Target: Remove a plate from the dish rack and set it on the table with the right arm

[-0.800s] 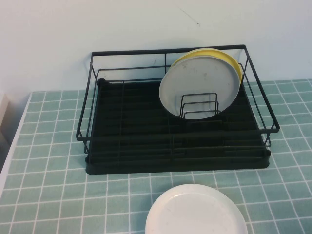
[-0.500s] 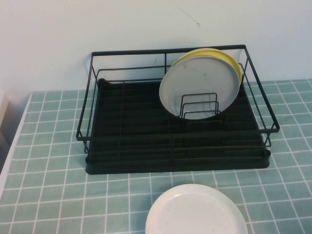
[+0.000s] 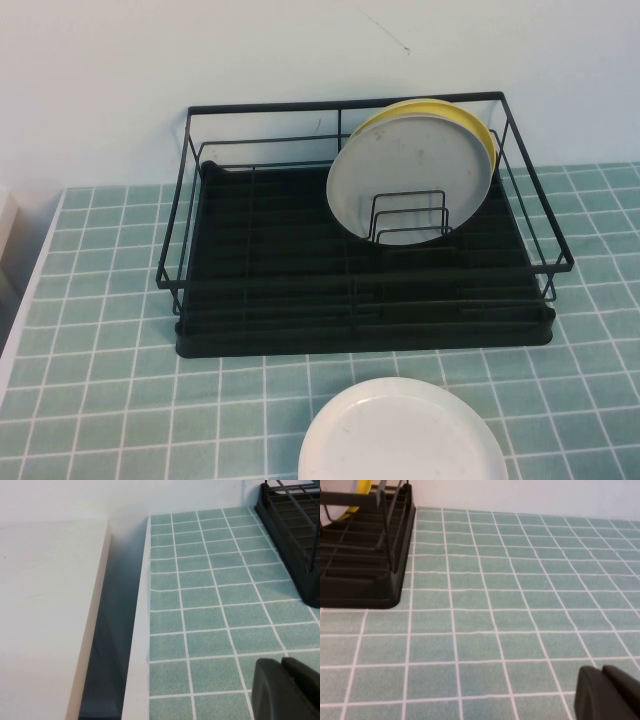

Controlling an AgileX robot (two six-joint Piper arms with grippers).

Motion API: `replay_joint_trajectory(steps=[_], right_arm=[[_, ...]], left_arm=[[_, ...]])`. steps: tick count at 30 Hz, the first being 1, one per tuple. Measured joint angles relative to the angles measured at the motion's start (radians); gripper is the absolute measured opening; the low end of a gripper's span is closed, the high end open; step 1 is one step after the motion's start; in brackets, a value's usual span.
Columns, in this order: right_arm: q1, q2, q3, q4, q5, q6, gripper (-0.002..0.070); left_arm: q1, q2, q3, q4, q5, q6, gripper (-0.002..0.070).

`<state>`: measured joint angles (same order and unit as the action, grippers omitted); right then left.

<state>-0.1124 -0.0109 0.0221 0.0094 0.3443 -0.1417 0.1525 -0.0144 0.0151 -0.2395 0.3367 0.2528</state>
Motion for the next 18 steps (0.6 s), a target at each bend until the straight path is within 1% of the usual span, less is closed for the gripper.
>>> replay_joint_trajectory(steps=[8,10,12,18], right_arm=[[0.000,0.000,0.000,0.003,0.000,0.000,-0.0001],[0.000,0.000,0.000,0.029,0.000,0.000,-0.0001],[0.000,0.000,0.000,0.117,-0.002,0.017,-0.0001],[0.000,0.000,0.006,0.609,-0.006,0.196,-0.0001]], left_arm=[[0.000,0.000,0.000,0.000,0.000,0.000,-0.0003],[0.000,0.000,0.000,0.000,0.000,0.000,-0.0003],[0.000,0.000,0.000,0.000,0.000,0.000,-0.0003],[0.000,0.000,0.000,0.000,0.000,0.000,-0.0003]])
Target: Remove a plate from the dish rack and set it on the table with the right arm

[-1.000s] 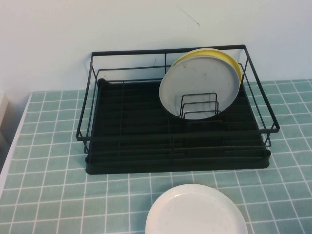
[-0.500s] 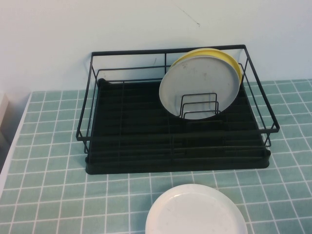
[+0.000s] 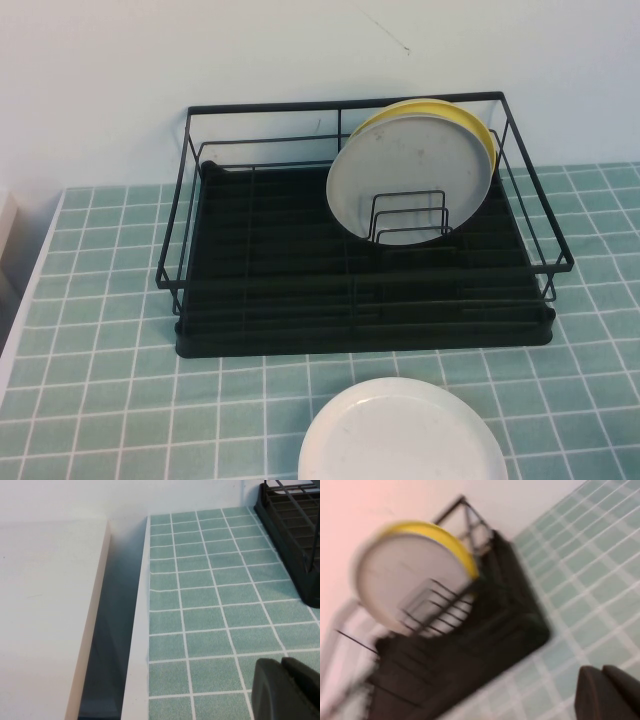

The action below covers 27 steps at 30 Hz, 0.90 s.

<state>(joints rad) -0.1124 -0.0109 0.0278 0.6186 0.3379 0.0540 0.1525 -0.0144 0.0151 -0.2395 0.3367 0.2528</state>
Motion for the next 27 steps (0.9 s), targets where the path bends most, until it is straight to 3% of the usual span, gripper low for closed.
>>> replay_joint_trajectory(steps=[3,9,20,23,27], right_arm=[[0.000,0.000,0.000,0.125,-0.063,0.022,-0.0001],[0.000,0.000,0.000,0.174,-0.216,-0.094,-0.0001],[0.000,0.002,-0.007,0.181,-0.178,-0.244,-0.0001],[0.000,0.081,-0.088,0.164,-0.097,-0.393,-0.0001],[0.000,0.354,-0.291,0.090,0.108,-0.677,-0.0001]], left_arm=[[0.000,0.000,0.000,0.000,0.000,0.000,-0.0003],[0.000,0.000,0.000,0.000,0.000,0.000,-0.0003],[0.000,0.000,0.000,0.000,0.000,0.000,-0.0003],[0.000,0.000,0.000,0.000,0.000,0.000,-0.0003],[0.000,0.000,0.000,0.000,0.000,0.000,-0.0003]])
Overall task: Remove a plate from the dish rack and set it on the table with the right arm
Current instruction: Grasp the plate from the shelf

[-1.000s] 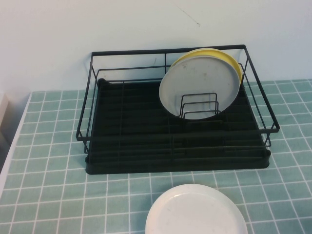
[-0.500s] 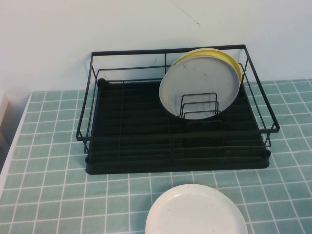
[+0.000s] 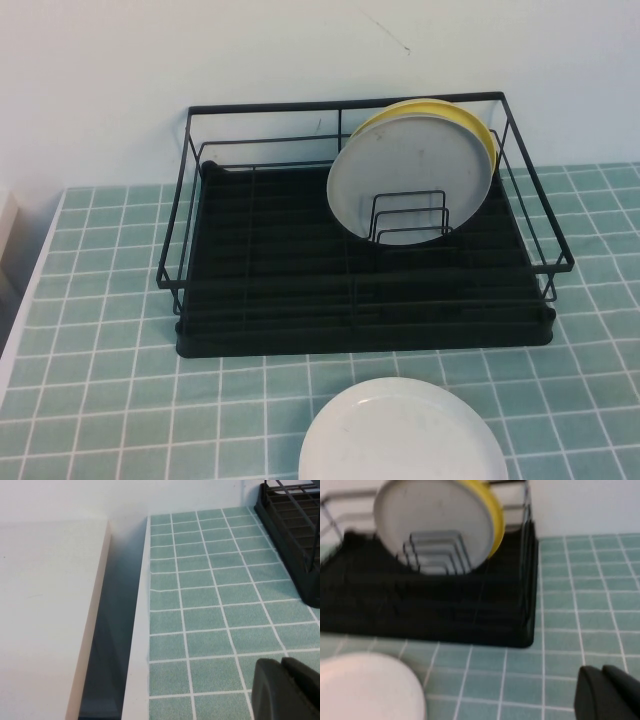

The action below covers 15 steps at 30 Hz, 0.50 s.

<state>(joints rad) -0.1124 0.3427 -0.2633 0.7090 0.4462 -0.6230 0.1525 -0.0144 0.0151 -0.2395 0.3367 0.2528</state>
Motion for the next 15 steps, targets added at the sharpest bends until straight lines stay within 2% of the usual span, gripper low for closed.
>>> replay_joint_trajectory(steps=[3,7,15], right_arm=[[0.000,0.255,-0.181,-0.039,0.155,-0.207,-0.0001],[0.026,0.508,-0.410,-0.050,0.301,-0.362,-0.0001],[0.222,0.947,-0.879,-0.148,0.469,-0.540,-0.0001]], left_arm=[[0.000,0.000,0.000,0.000,0.000,0.000,-0.0003],[0.000,0.000,0.000,0.000,0.000,0.000,-0.0003],[0.000,0.000,0.000,0.000,0.000,0.000,-0.0003]])
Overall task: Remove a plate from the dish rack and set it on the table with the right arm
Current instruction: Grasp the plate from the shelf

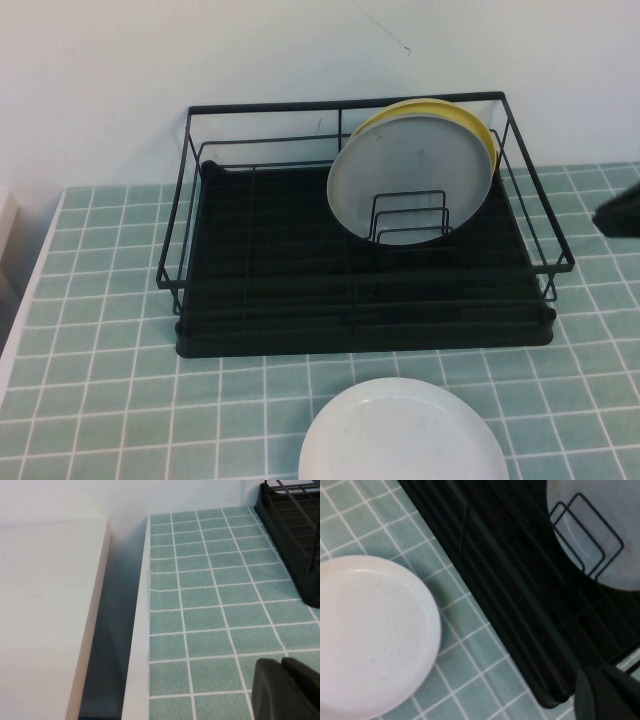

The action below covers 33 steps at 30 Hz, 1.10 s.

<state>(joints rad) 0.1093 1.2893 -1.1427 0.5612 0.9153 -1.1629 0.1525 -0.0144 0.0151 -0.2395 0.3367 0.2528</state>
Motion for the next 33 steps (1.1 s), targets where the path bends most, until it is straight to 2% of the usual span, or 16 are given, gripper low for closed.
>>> replay_joint_trajectory(steps=[7,13,16,18,20,22,25,33], right_arm=[[0.106,0.262,-0.322,-0.221,0.028,0.015,-0.0001],[0.125,0.405,-0.480,-0.269,0.043,-0.037,0.0006],[0.125,0.465,-0.523,-0.268,0.046,-0.051,0.0089],[0.125,0.497,-0.539,-0.268,0.043,-0.055,0.0196],[0.130,0.528,-0.549,-0.268,0.024,-0.060,0.0333],[0.134,0.552,-0.553,-0.270,-0.004,-0.072,0.0424],[0.149,0.583,-0.553,-0.274,-0.067,-0.081,0.0456],[0.201,0.627,-0.557,-0.276,-0.268,-0.123,0.0444]], left_arm=[[0.000,0.000,0.000,0.000,0.000,0.000,-0.0003],[0.000,0.000,0.000,0.000,0.000,0.000,-0.0003],[0.000,0.000,0.000,0.000,0.000,0.000,-0.0003],[0.000,0.000,0.000,0.000,0.000,0.000,-0.0003],[0.000,0.000,0.000,0.000,0.000,0.000,-0.0003],[0.000,0.000,0.000,0.000,0.000,0.000,-0.0003],[0.000,0.000,0.000,0.000,0.000,0.000,-0.0003],[0.000,0.000,0.000,0.000,0.000,0.000,-0.0003]])
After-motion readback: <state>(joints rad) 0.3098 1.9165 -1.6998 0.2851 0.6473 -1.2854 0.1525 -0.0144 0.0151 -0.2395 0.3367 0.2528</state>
